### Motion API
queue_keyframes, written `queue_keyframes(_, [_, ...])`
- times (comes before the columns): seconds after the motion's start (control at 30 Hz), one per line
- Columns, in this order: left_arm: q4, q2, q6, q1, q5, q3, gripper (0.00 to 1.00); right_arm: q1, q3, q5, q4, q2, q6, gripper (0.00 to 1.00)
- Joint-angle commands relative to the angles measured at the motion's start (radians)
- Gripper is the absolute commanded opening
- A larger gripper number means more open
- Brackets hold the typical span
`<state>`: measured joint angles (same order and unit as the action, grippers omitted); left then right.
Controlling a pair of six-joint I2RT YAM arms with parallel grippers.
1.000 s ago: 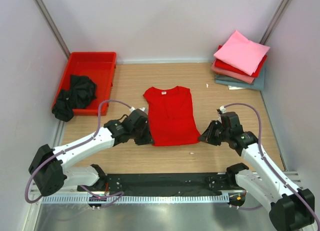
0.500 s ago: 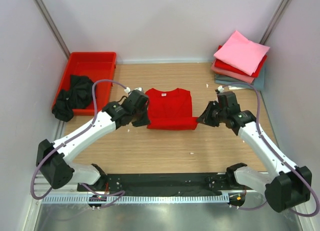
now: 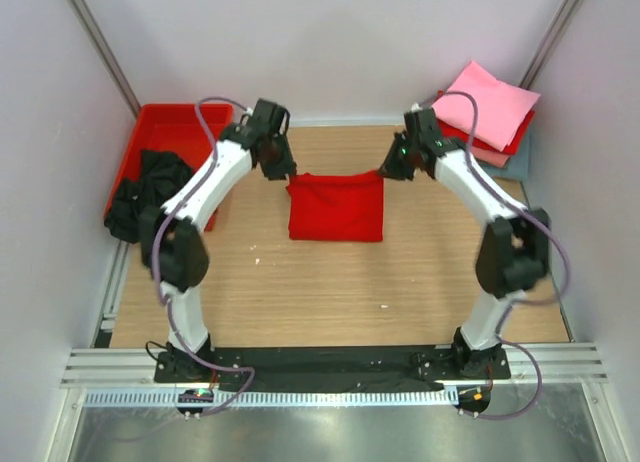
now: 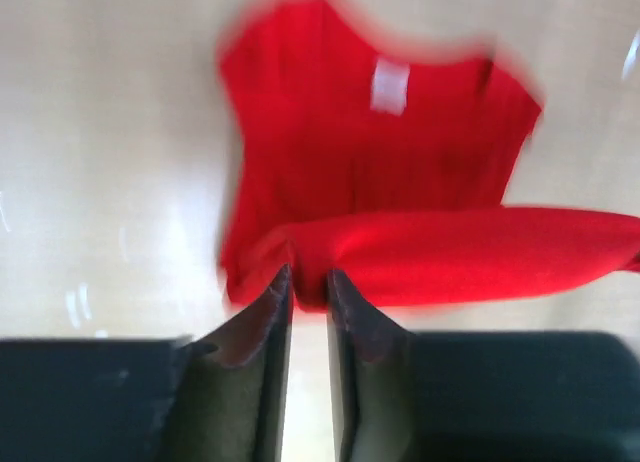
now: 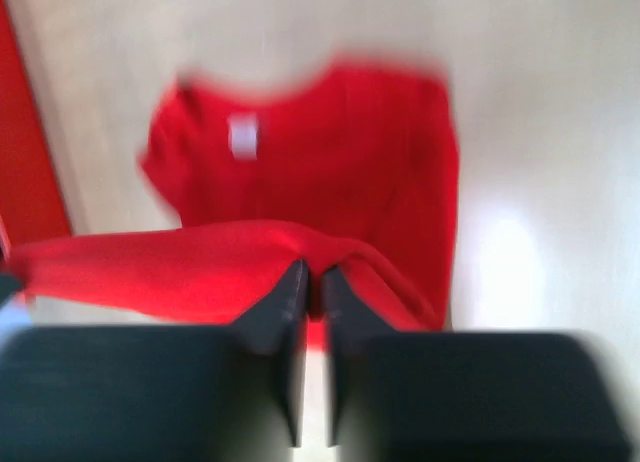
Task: Fold and stack the t-shirts
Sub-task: Fold the tshirt
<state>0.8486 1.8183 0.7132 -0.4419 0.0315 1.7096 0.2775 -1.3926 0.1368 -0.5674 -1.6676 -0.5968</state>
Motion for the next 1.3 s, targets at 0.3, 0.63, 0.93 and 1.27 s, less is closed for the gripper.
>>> queue_keyframes(0.3, [-0.001,0.546,-0.043,0.215,-0.364,0.593,0.82,-0.023,-0.549,-0.213,-0.053,-0.356,0.002,1.00])
queue_keyframes(0.63, [0.081,0.168,-0.169,0.160,-0.248,0.239,0.82,-0.083,-0.008,0.035,0.236,-0.173,0.000,1.00])
queue_keyframes(0.93, [0.176,-0.181,-0.257,0.020,-0.001,-0.065,0.81,-0.124,-0.058,0.211,0.354,-0.372,0.071,0.96])
queue_keyframes(1.27, [0.112,-0.393,-0.325,-0.009,0.269,-0.333,0.83,-0.123,-0.011,0.236,0.466,-0.474,0.049,0.90])
